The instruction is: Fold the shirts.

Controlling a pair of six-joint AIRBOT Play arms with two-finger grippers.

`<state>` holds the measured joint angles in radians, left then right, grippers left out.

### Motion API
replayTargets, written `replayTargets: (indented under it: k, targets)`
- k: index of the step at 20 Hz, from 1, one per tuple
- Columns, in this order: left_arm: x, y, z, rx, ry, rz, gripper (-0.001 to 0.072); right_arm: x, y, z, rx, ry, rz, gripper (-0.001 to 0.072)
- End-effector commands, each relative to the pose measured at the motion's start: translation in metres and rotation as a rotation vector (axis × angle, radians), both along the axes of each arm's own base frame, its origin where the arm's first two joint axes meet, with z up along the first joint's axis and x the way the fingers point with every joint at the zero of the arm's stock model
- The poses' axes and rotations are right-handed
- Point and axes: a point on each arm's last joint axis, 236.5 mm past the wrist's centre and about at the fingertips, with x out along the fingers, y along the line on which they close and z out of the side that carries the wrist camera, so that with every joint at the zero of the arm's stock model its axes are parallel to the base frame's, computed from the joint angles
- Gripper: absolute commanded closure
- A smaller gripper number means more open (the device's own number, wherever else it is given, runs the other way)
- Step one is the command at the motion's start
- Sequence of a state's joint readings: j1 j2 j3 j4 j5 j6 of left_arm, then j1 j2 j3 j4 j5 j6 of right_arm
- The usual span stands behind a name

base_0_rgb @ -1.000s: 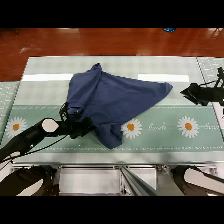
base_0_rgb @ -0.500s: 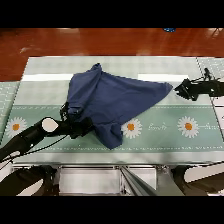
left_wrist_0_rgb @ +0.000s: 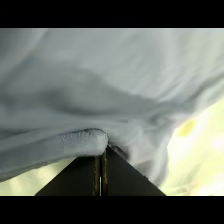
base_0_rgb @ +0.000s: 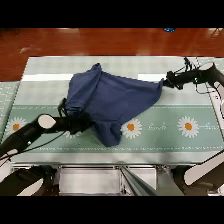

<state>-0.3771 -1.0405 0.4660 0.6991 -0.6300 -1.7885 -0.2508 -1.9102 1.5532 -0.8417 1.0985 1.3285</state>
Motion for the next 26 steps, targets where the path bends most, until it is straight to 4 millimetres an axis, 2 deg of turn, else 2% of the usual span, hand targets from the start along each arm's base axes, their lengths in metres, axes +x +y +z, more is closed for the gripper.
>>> replayTargets:
  k: [1, 3, 4, 6, 8, 10, 11, 13, 15, 17, 19, 21, 23, 26]
  targets:
    - [0.051, 0.020, 0.057, -0.022, -0.184, 0.030, 0.0694, 0.014, 0.007, 0.065, -0.029, -0.100, 0.086, 0.0687]
    - [0.100, 0.054, 0.130, -0.035, -0.376, 0.114, 0.0694, 0.023, 0.001, 0.135, -0.092, -0.234, 0.095, 0.0688]
    - [0.116, 0.070, 0.169, -0.034, -0.469, 0.141, 0.0694, 0.026, 0.000, 0.179, -0.121, -0.322, 0.093, 0.0688]
    - [0.135, 0.096, 0.251, -0.016, -0.647, 0.154, 0.0694, 0.021, 0.001, 0.267, -0.171, -0.502, 0.085, 0.0688]
    - [0.137, 0.113, 0.326, 0.012, -0.800, 0.133, 0.0694, 0.001, 0.006, 0.352, -0.213, -0.671, 0.069, 0.0688]
    - [0.129, 0.127, 0.406, 0.057, -0.973, 0.126, 0.0694, -0.032, 0.012, 0.428, -0.257, -0.832, 0.047, 0.0688]
    - [0.121, 0.133, 0.441, 0.078, -1.048, 0.129, 0.0694, -0.052, 0.014, 0.460, -0.284, -0.902, 0.030, 0.0688]
    - [0.096, 0.142, 0.506, 0.155, -1.206, 0.113, 0.0694, -0.097, 0.014, 0.504, -0.361, -0.991, 0.002, 0.0688]
    - [0.064, 0.146, 0.551, 0.246, -1.316, 0.082, 0.0694, -0.145, 0.013, 0.538, -0.444, -1.061, -0.026, 0.0688]
    - [0.033, 0.146, 0.578, 0.344, -1.377, 0.046, 0.0694, -0.194, 0.011, 0.565, -0.528, -1.120, -0.063, 0.0688]
    - [0.006, 0.146, 0.590, 0.453, -1.406, 0.012, 0.0694, -0.238, 0.007, 0.581, -0.606, -1.157, -0.104, 0.0688]
    - [-0.015, 0.147, 0.600, 0.547, -1.436, 0.031, 0.0694, -0.277, 0.003, 0.585, -0.671, -1.156, -0.130, 0.0688]
    - [-0.038, 0.141, 0.602, 0.596, -1.453, 0.026, 0.0694, -0.312, -0.002, 0.579, -0.723, -1.122, -0.158, 0.0688]
    - [-0.081, 0.133, 0.607, 0.639, -1.495, 0.028, 0.0694, -0.352, -0.008, 0.587, -0.762, -1.150, -0.229, 0.0688]
